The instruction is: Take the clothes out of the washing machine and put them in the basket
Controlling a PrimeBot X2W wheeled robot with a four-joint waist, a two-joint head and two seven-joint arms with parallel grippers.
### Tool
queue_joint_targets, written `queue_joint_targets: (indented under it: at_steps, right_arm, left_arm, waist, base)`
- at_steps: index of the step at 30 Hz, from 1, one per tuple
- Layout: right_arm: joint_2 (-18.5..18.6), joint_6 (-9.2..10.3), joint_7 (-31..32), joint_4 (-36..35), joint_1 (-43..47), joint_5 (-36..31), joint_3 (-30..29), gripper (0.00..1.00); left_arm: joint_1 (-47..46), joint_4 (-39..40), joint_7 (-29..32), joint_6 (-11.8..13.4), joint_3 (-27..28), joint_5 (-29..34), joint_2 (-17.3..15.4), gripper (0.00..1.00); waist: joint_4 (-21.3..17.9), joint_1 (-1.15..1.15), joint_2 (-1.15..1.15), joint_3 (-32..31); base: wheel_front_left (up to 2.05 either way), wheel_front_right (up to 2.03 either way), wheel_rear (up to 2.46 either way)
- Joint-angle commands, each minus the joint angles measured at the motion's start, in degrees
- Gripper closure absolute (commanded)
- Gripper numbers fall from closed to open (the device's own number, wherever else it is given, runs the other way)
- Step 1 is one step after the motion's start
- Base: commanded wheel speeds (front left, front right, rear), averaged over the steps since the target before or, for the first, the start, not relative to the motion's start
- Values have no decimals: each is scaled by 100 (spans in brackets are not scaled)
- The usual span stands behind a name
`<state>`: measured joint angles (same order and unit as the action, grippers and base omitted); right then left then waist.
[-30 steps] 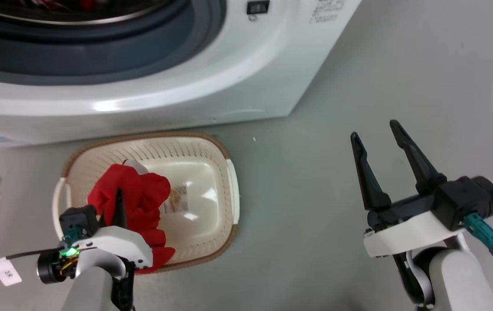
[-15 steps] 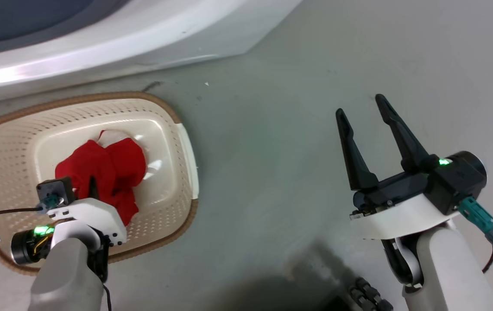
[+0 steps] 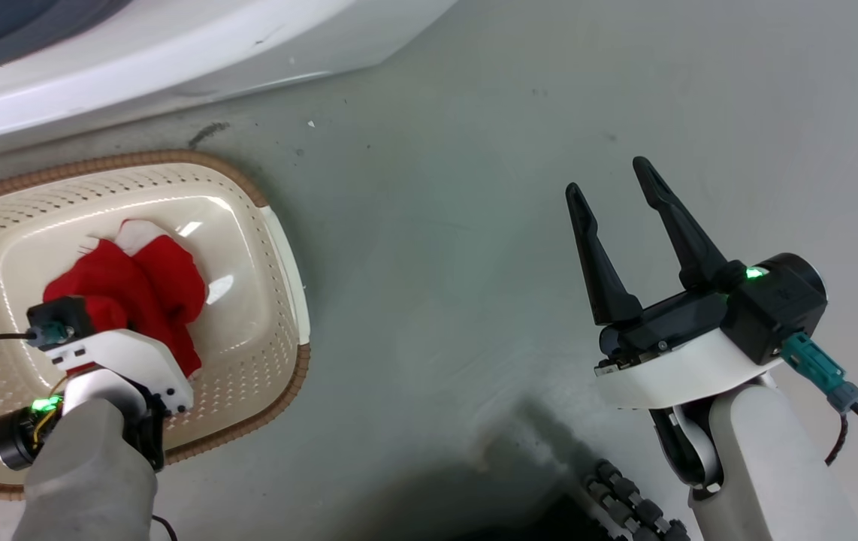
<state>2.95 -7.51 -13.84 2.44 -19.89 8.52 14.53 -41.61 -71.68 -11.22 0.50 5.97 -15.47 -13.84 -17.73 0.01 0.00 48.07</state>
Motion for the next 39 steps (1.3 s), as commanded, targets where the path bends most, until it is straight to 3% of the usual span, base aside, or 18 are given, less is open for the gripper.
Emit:
queue_joint_targets:
  at_steps: [1, 2, 3, 13, 26, 39]
  right_arm:
    - [-15, 4, -23, 57, -30, 9, 3, 0]
    - [-14, 4, -33, 90, -38, -2, -5, 0]
    - [-12, 4, -36, 122, -37, -10, -16, 0]
    - [-10, 4, 32, 346, 351, -253, -285, 0]
    - [-11, 4, 486, 93, 1066, -567, -723, 0]
    - [-11, 5, 813, -284, 1590, -645, -816, 0]
  left_arm:
    - [-38, -42, 27, 0, -16, -26, 30, 77]
    - [-14, -67, 45, -2, -34, -29, 58, 5]
    - [29, -94, 62, -19, -35, -54, 94, 0]
    - [732, 171, -394, -247, -97, -87, 500, 0]
    - [2092, 2341, -398, -369, -26, 301, 980, 0]
    - [2842, 4128, -398, -278, -172, 420, 1097, 0]
  waist:
    - [53, -1, 0, -105]
    - [83, -1, 0, -174]
    - [117, -1, 0, -264]
    - [585, -1, 0, -1648]
    - [1243, -1, 0, -3057]
    - [1540, -1, 0, -3653]
  base:
    - [0, 0, 0]
    - [0, 0, 0]
    - [0, 0, 0]
    - [0, 0, 0]
    - [0, 0, 0]
    - [0, 0, 0]
